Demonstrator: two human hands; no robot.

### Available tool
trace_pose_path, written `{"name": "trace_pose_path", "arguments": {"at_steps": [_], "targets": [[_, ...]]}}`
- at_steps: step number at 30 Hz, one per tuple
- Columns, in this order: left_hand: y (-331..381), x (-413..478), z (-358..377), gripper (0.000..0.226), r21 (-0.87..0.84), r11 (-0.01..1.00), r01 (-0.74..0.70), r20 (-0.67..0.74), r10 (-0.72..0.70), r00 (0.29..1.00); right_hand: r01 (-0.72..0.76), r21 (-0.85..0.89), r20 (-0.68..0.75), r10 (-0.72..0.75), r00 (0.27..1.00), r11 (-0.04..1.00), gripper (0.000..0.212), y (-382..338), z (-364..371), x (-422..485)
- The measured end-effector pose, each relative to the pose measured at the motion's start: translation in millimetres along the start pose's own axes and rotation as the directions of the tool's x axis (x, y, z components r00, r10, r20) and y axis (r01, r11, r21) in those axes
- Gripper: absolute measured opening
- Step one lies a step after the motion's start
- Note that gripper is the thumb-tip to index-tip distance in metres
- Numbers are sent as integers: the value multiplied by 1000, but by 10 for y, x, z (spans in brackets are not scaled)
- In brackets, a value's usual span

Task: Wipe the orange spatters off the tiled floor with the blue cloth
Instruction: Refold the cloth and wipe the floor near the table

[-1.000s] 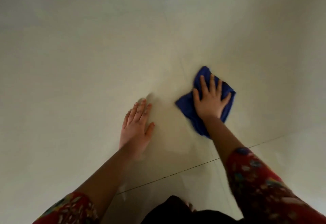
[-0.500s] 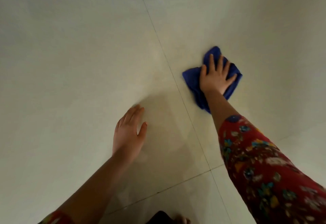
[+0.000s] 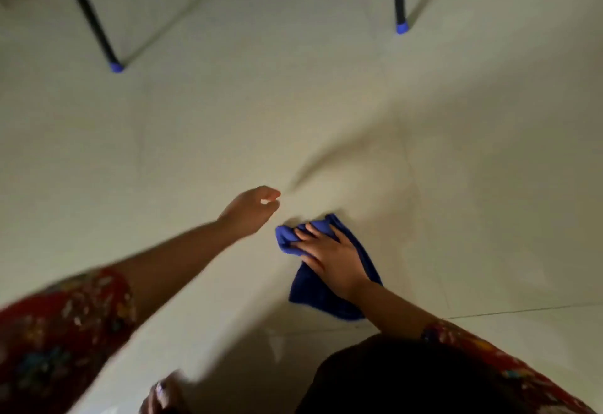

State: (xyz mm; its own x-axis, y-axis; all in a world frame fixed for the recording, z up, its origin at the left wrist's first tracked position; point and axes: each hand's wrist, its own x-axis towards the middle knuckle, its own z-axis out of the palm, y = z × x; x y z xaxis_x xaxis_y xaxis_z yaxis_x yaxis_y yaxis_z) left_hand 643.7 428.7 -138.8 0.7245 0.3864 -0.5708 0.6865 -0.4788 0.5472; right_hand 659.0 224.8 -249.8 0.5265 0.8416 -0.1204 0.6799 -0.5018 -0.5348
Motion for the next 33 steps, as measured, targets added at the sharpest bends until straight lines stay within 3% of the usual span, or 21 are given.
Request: {"name": "trace_pose_path", "arguments": {"at_steps": [1, 2, 3, 4, 5, 7, 9, 12, 15, 19, 24, 29, 31, 33], "targets": [[-71, -113, -155, 26, 60, 998, -15, 55, 12, 998, -68, 213, 31, 62, 998, 975, 40, -132, 4, -45], [-110, -176, -275, 23, 102, 994, -36, 106, 25, 994, -184, 468, 35, 190, 981, 864, 33, -251, -93, -59], [-148, -246, -390, 22, 110, 993, -38, 152, 21, 988, -248, 744, 58, 309, 949, 621, 27, -375, -245, -34], [-172, -316, -483, 21, 90, 996, -22, 190, 5, 982, -253, 911, 125, 365, 922, 327, 27, -505, -442, -8], [-176, -398, -559, 21, 58, 998, -2, 216, -11, 976, -221, 974, 190, 371, 909, 43, 33, -592, -608, 12], [-159, -574, -632, 26, -91, 994, 68, 260, -43, 965, -142, 925, 275, 366, 889, -351, 41, -714, -933, 16], [-120, -716, -717, 43, -255, 966, 46, 278, 27, 960, -56, 859, 264, 346, 900, -509, 49, -894, -1269, 81], [10, -831, -775, 49, -455, 889, -51, 272, 193, 943, 3, 883, 185, 353, 917, -470, 70, -1101, -1673, 183], [155, -879, -898, 36, -549, 825, -136, 227, 304, 925, 65, 919, 90, 368, 925, -388, 55, -1267, -1936, 279], [245, -889, -1043, 33, -614, 736, -287, 41, 392, 919, 113, 958, 8, 418, 908, -265, 39, -1305, -2082, 281], [367, -882, -1113, 31, -674, 685, -277, -3, 372, 928, -161, 985, 92, 600, 795, 62, 25, -1146, -1975, 334], [499, -918, -1146, 20, -682, 693, -232, 14, 329, 944, -405, 870, 219, 515, 829, 282, 40, -1393, -1902, 278], [506, -867, -1225, 18, -709, 669, -222, 20, 334, 942, -428, 849, 243, 492, 836, 308, 51, -1490, -2023, 312], [496, -851, -1310, 31, -748, 632, -205, 55, 367, 929, -412, 845, 229, 465, 855, 341, 48, -1560, -2169, 349]]}}
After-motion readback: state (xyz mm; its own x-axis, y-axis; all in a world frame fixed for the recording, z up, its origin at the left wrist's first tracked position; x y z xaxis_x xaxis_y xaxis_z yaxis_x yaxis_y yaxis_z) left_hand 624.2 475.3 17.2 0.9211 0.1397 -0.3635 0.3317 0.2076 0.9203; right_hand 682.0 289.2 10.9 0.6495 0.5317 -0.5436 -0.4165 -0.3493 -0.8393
